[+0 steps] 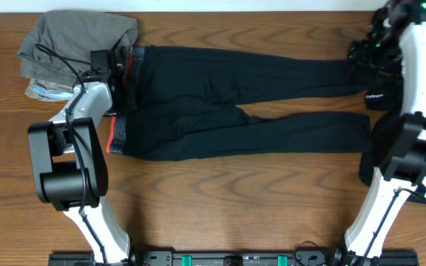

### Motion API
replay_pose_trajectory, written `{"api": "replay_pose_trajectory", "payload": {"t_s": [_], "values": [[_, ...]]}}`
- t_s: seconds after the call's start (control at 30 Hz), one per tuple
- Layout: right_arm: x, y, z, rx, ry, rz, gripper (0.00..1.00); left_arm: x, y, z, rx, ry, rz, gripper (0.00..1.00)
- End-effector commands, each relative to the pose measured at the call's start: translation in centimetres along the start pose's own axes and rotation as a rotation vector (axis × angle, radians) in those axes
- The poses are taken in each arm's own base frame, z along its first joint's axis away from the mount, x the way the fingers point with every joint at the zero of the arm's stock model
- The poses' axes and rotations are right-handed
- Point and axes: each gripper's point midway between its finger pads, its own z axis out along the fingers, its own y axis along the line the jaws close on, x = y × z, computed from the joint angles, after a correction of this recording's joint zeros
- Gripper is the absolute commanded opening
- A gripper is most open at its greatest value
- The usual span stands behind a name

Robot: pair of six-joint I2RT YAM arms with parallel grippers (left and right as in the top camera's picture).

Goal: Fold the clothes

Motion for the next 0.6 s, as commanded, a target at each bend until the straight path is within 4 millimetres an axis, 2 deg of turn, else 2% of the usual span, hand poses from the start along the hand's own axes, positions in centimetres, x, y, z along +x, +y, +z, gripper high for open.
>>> {"api": "replay_pose_trajectory", "payload": {"t_s": [0.0,0.03,0.13,0.23,0.33,0.4,0.57], "values": [[-0.1,-0.8,-1.8,0.004,-0.029,0.033,0.9,-2.3,-0.2,-4.8,0.014,-0.096,-0.037,0.46],[0.2,-1.2,-1.8,0.007,-0.016,0.04,0.89,-2.5,-0.1,-6.0,0.016,-0.114,-0.038,0.54],[1.0,-1.9,-2.2,0.013,0.008,0.058,0.88,-3.0,-0.1,-9.8,0.023,-0.175,-0.041,0.67],[1.2,-1.9,-3.5,0.009,-0.011,0.06,0.88,-2.8,0.1,-13.5,0.031,-0.221,-0.065,0.74],[1.7,-1.6,-6.0,0.003,-0.058,0.079,0.87,-1.4,0.4,-17.2,0.04,-0.236,-0.121,0.77],[2.1,-1.3,-8.4,-0.006,-0.106,0.1,0.85,0.3,0.3,-19.3,0.067,-0.222,-0.18,0.77],[4.4,-0.9,-14.7,-0.025,-0.228,0.141,0.84,3.6,0.7,-23.3,0.084,-0.211,-0.308,0.8]]}}
